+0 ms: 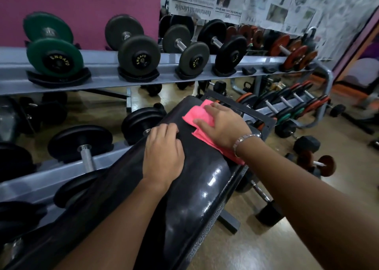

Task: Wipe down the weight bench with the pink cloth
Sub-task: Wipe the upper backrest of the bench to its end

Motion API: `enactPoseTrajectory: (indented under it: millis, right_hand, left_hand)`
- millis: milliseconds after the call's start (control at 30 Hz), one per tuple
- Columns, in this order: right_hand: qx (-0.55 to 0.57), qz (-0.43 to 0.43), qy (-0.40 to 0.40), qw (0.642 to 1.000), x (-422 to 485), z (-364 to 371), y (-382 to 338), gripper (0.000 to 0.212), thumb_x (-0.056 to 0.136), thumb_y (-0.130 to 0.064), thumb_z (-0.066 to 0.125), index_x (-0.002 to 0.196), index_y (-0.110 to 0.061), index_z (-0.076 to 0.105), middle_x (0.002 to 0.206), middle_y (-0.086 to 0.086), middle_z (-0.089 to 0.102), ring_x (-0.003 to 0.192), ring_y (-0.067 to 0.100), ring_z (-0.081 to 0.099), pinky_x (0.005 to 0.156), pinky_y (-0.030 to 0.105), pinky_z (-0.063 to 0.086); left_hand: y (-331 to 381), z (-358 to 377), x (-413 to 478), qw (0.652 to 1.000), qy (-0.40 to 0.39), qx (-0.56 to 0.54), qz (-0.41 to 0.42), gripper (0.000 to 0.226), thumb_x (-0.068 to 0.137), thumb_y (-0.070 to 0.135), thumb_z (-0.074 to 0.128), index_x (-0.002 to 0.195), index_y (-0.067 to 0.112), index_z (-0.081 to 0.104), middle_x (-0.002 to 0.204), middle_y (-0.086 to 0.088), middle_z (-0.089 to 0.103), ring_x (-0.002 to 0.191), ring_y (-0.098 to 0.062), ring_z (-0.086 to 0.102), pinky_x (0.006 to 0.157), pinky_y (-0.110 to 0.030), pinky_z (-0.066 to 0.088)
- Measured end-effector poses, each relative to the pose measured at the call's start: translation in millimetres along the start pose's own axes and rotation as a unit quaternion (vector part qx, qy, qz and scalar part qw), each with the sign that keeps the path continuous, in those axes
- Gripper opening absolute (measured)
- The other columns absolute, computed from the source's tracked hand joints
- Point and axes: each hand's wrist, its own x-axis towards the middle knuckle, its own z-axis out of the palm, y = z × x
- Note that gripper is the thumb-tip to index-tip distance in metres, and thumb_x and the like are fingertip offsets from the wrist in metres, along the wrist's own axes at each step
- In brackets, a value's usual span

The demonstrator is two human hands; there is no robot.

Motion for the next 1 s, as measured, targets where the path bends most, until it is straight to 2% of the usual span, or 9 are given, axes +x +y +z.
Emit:
enactPoseTrajectory:
  millis: [100,200,300,400,567,700,800,833,1000]
  right_hand:
    - [-0.046,-0.022,-0.019,0.998,15,4,-15,0.052,0.094,-0.052,0.038,0.119,-0.011,0.059,0.12,0.012,0.061,0.113,0.031,0.052,0.093,0.04,0.045]
    - [0.04,-0.037,0.024,0.998,9,-5,-18,0.034,0.092,-0.039,0.053,0.106,-0.01,0.063,0.103,0.008,0.068,0.097,0.033,0.061,0.081,0.039,0.051]
    - [0.086,-0.018,0.061,0.994,9,-7,-12,0.019,0.09,-0.034,0.056,0.09,-0.015,0.056,0.077,-0.001,0.062,0.077,0.031,0.06,0.065,0.031,0.041]
    - [0.056,-0.017,0.045,0.997,26,-2,-19,0.024,0.092,-0.032,0.059,0.106,-0.014,0.056,0.098,0.009,0.066,0.09,0.034,0.061,0.067,0.032,0.035]
    - [0.122,-0.032,0.06,0.99,26,1,-2,0.018,0.088,-0.033,0.064,0.087,-0.015,0.066,0.08,0.012,0.067,0.08,0.037,0.062,0.067,0.032,0.045]
    - [0.062,-0.009,0.037,0.997,44,6,-13,0.033,0.091,-0.032,0.061,0.121,-0.019,0.061,0.097,0.016,0.068,0.095,0.039,0.06,0.075,0.038,0.045]
    - [0.108,-0.042,0.043,0.992,50,11,-9,0.018,0.093,-0.034,0.056,0.088,-0.019,0.064,0.076,0.012,0.062,0.083,0.038,0.061,0.067,0.035,0.043]
    - [0.119,-0.039,0.05,0.991,50,12,-6,0.018,0.091,-0.033,0.057,0.085,-0.018,0.065,0.074,0.01,0.063,0.08,0.037,0.061,0.066,0.034,0.044]
    - [0.093,0.015,0.076,0.993,66,18,-24,0.026,0.095,-0.032,0.052,0.104,-0.01,0.062,0.101,0.018,0.067,0.093,0.04,0.06,0.07,0.037,0.041]
  left_hand:
    - [-1,0,1,1.0,0.002,-0.003,-0.005,0.02,0.085,0.012,0.041,0.098,0.012,0.056,0.098,-0.007,0.058,0.093,-0.029,0.05,0.089,-0.046,0.046]
    - [-1,0,1,1.0,0.006,-0.009,-0.002,0.021,0.084,0.013,0.04,0.098,0.012,0.056,0.098,-0.007,0.057,0.093,-0.029,0.05,0.089,-0.046,0.046]
    - [-1,-1,1,1.0,-0.003,-0.007,-0.008,0.022,0.085,0.014,0.039,0.099,0.012,0.056,0.099,-0.006,0.058,0.094,-0.029,0.05,0.089,-0.046,0.046]
    - [-1,-1,2,1.0,-0.008,-0.005,-0.008,0.025,0.085,0.016,0.037,0.1,0.012,0.056,0.1,-0.006,0.058,0.095,-0.029,0.05,0.09,-0.046,0.046]
    - [0,-1,1,1.0,-0.002,-0.009,-0.007,0.024,0.086,0.016,0.037,0.1,0.013,0.056,0.1,-0.005,0.057,0.094,-0.027,0.05,0.089,-0.044,0.046]
    - [-1,0,2,1.0,0.001,-0.003,-0.003,0.022,0.086,0.015,0.04,0.1,0.013,0.056,0.1,-0.005,0.058,0.094,-0.028,0.051,0.088,-0.044,0.046]
    - [-3,2,1,1.0,0.004,-0.003,-0.003,0.02,0.085,0.014,0.041,0.098,0.013,0.055,0.099,-0.006,0.057,0.093,-0.029,0.051,0.087,-0.045,0.046]
    - [-2,2,0,1.0,0.004,-0.004,-0.003,0.019,0.085,0.014,0.041,0.098,0.013,0.055,0.099,-0.006,0.057,0.093,-0.028,0.051,0.087,-0.045,0.046]
    - [-3,2,0,1.0,0.007,0.0,0.001,0.018,0.087,0.012,0.046,0.101,0.013,0.056,0.101,-0.005,0.058,0.095,-0.027,0.051,0.089,-0.044,0.046]
